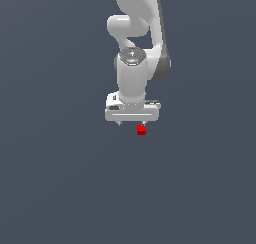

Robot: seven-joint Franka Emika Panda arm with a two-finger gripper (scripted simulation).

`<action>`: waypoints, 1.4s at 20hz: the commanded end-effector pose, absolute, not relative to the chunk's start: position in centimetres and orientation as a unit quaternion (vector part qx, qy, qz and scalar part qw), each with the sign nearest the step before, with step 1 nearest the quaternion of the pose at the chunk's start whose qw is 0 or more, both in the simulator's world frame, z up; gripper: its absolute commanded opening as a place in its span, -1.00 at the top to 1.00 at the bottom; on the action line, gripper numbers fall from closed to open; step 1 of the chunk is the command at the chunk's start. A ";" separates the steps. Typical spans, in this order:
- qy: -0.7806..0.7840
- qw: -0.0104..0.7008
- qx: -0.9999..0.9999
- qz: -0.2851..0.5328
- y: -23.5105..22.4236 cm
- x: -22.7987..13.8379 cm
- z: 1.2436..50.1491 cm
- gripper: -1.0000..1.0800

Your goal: Pick up the red cube and move it to a goal position.

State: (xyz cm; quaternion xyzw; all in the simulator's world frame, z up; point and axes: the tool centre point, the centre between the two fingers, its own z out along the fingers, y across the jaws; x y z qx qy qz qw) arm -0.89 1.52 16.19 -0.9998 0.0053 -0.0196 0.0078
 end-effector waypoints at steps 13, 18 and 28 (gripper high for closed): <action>-0.052 0.002 -0.999 -0.003 6.3 -6.1 4.3 -0.92; -0.060 0.001 -0.998 0.000 6.9 -6.9 2.4 -0.92; -0.062 0.000 -0.998 0.000 7.0 -6.9 2.0 1.00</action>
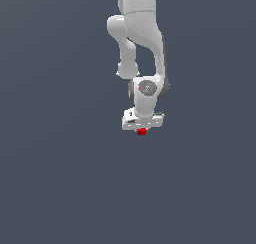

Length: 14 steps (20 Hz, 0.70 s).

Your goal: Pick up the red cube and move it to a goal position.

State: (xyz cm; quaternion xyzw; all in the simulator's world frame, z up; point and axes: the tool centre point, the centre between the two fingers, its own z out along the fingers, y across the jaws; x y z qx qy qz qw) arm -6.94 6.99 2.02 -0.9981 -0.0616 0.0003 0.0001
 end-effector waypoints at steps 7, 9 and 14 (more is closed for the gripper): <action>-0.062 0.000 -0.998 0.000 7.0 -6.9 2.0 1.00; -0.062 0.000 -0.998 0.000 6.9 -6.9 2.3 1.00; -0.062 0.000 -0.998 0.000 6.1 -6.5 3.9 1.00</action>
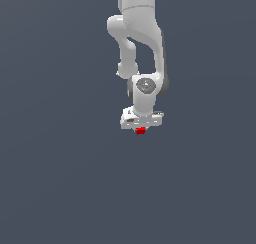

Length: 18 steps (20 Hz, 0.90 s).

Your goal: Pick up the red cube and move it to a goal position.

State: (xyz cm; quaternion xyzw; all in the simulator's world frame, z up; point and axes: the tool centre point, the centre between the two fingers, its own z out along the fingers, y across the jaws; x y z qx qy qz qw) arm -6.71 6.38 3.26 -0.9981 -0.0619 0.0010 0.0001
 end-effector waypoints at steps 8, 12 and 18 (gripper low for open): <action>-0.062 0.000 -0.998 0.000 3.5 -5.3 9.4 1.00; -0.062 0.000 -0.998 0.000 1.7 -4.4 13.2 1.00; -0.062 0.001 -0.998 0.000 -1.2 -3.0 19.5 1.00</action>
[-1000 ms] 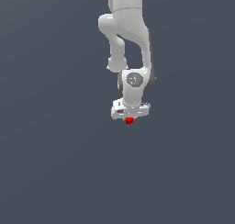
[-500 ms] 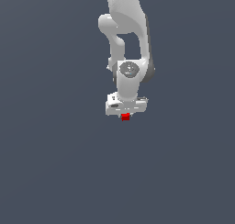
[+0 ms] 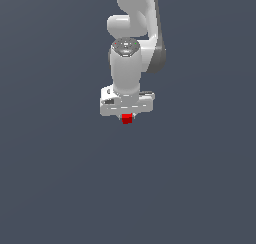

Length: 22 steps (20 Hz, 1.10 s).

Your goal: Pick up the red cube and move it to a goal position.

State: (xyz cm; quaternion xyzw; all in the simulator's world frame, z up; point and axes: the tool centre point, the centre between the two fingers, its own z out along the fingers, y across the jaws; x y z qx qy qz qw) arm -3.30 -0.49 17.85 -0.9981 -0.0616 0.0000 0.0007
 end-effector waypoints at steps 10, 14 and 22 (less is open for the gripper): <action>-0.062 0.001 -0.998 0.000 -5.8 -0.5 29.2 1.00; -0.062 0.000 -0.998 0.000 -7.1 0.4 32.0 1.00; -0.062 0.000 -0.998 0.000 -8.7 1.5 35.3 1.00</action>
